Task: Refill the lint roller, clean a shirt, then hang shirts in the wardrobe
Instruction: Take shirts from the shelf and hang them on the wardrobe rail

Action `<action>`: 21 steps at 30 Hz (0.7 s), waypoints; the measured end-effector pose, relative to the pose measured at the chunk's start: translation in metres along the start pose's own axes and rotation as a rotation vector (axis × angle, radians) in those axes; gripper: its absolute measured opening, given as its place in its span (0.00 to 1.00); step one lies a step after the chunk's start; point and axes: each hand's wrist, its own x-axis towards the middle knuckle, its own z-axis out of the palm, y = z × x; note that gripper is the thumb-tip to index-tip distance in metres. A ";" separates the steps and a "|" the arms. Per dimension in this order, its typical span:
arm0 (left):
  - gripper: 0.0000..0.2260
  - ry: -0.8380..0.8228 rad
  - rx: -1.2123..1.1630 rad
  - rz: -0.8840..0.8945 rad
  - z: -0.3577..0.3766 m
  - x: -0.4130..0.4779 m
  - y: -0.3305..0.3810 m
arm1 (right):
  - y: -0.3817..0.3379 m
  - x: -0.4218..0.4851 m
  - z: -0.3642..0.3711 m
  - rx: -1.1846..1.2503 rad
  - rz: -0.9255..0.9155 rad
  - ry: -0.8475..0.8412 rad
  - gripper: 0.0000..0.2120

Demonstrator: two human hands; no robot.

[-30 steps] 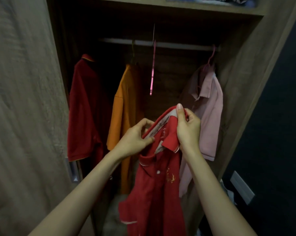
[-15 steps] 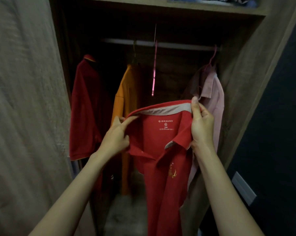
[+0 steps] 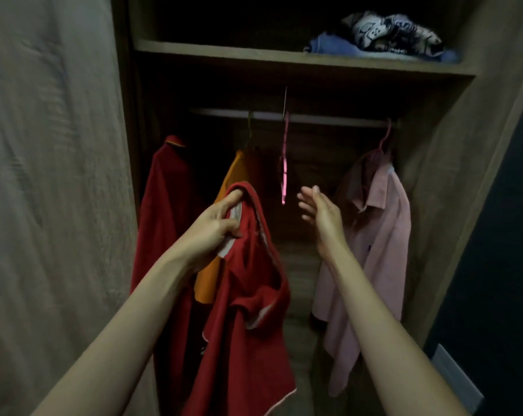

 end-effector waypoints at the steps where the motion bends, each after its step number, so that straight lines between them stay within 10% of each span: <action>1: 0.37 0.014 0.016 -0.003 -0.002 0.004 0.000 | -0.003 0.013 0.010 0.008 -0.007 0.000 0.17; 7: 0.36 0.052 0.051 -0.025 -0.017 0.017 -0.002 | 0.000 0.072 0.063 -0.212 0.034 0.019 0.31; 13: 0.35 0.078 0.120 -0.020 -0.038 0.020 -0.008 | 0.017 0.100 0.072 -0.206 0.024 0.146 0.13; 21: 0.44 0.070 0.168 -0.014 -0.051 0.025 -0.013 | -0.004 0.092 0.044 -0.233 -0.217 0.157 0.13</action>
